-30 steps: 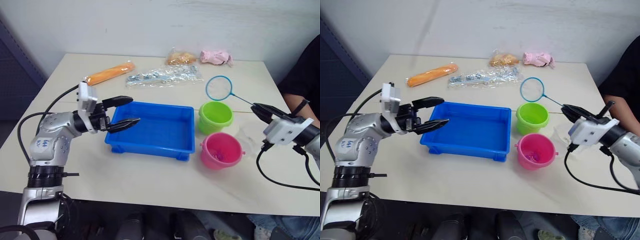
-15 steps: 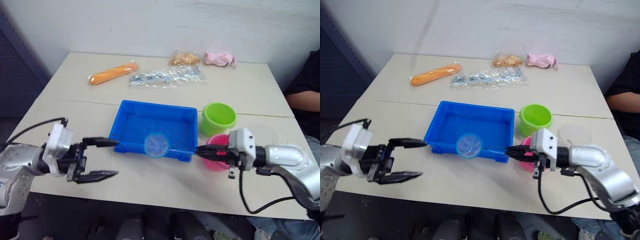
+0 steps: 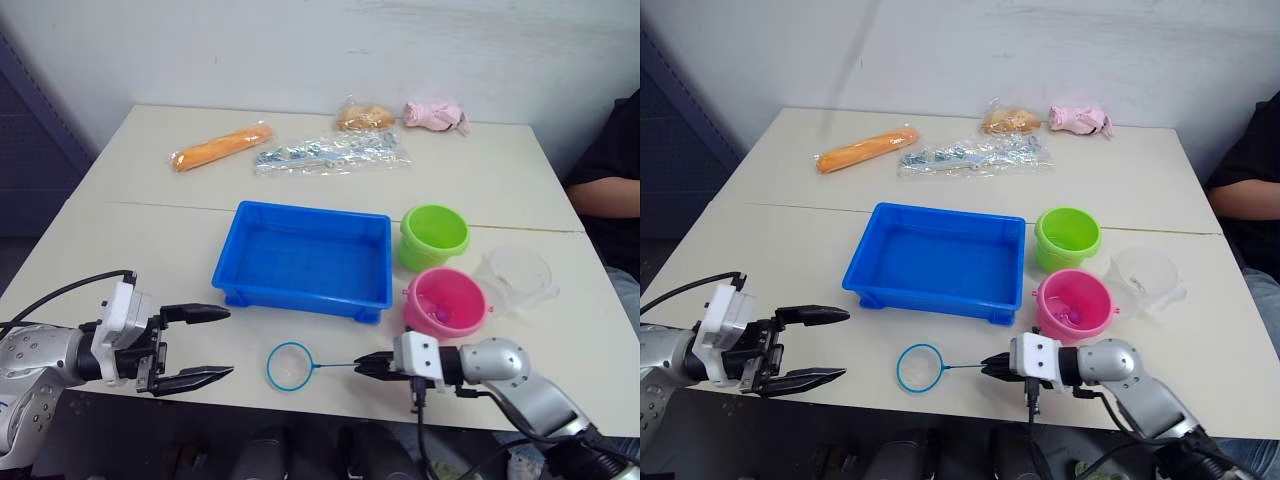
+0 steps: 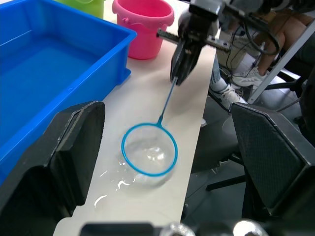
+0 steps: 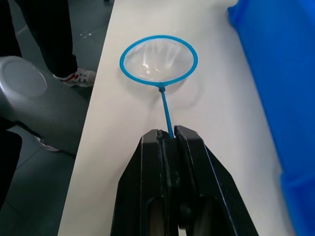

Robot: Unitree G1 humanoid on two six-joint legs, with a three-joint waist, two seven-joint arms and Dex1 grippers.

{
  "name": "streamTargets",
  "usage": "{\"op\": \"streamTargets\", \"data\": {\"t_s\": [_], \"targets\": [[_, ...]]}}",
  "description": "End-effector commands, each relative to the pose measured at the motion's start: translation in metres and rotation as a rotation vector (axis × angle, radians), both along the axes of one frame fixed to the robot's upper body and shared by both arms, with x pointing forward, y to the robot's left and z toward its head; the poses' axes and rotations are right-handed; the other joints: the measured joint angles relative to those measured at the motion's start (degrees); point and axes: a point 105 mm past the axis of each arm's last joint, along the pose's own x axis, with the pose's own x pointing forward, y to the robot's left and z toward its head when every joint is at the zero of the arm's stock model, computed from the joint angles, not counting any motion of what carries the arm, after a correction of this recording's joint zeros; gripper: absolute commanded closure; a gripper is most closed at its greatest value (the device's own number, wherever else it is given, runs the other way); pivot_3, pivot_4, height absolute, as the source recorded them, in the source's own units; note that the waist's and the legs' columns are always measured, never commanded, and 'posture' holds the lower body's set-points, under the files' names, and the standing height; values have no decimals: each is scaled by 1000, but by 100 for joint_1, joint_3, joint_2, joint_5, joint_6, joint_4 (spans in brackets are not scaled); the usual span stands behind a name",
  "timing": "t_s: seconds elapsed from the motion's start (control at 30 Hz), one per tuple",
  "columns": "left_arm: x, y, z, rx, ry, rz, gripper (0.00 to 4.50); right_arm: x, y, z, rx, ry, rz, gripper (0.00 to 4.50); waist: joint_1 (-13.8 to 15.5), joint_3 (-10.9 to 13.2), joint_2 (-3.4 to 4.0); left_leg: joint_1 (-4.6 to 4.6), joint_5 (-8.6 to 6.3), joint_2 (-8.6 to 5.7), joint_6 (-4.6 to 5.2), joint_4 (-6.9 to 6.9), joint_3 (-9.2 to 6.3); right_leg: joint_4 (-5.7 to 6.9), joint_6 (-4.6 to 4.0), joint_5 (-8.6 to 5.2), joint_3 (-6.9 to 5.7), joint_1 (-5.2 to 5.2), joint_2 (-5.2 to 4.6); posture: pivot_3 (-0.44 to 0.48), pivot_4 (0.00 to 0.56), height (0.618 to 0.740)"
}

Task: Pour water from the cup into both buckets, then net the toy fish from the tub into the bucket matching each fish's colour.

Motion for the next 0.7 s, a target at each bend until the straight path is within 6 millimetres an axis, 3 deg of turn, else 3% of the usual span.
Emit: {"op": "streamTargets", "data": {"t_s": [0.03,0.43,0.53,0.7], "targets": [[-1,2,8,11,-33,5,144,4,5,-4,21,-31,-35,4500,3,0,0,0,0,0,0,-1,0,-1,0,0,0,0,0,0,150,740],[3,1,12,11,-37,15,144,3,16,-27,61,-9,-52,4500,-10,0,-1,4,1,-1,-2,-6,1,1,-1,1,1,1,0,0,150,740],[4,1,12,11,-36,16,0,2,18,-27,90,16,-41,3305,-9,0,0,7,1,-1,-4,-10,2,2,-2,1,1,2,0,0,150,740],[4,2,12,13,-33,27,0,1,15,-22,103,27,-21,842,-5,0,0,7,2,-1,-5,-12,2,1,-2,1,1,1,0,0,150,740]]}}
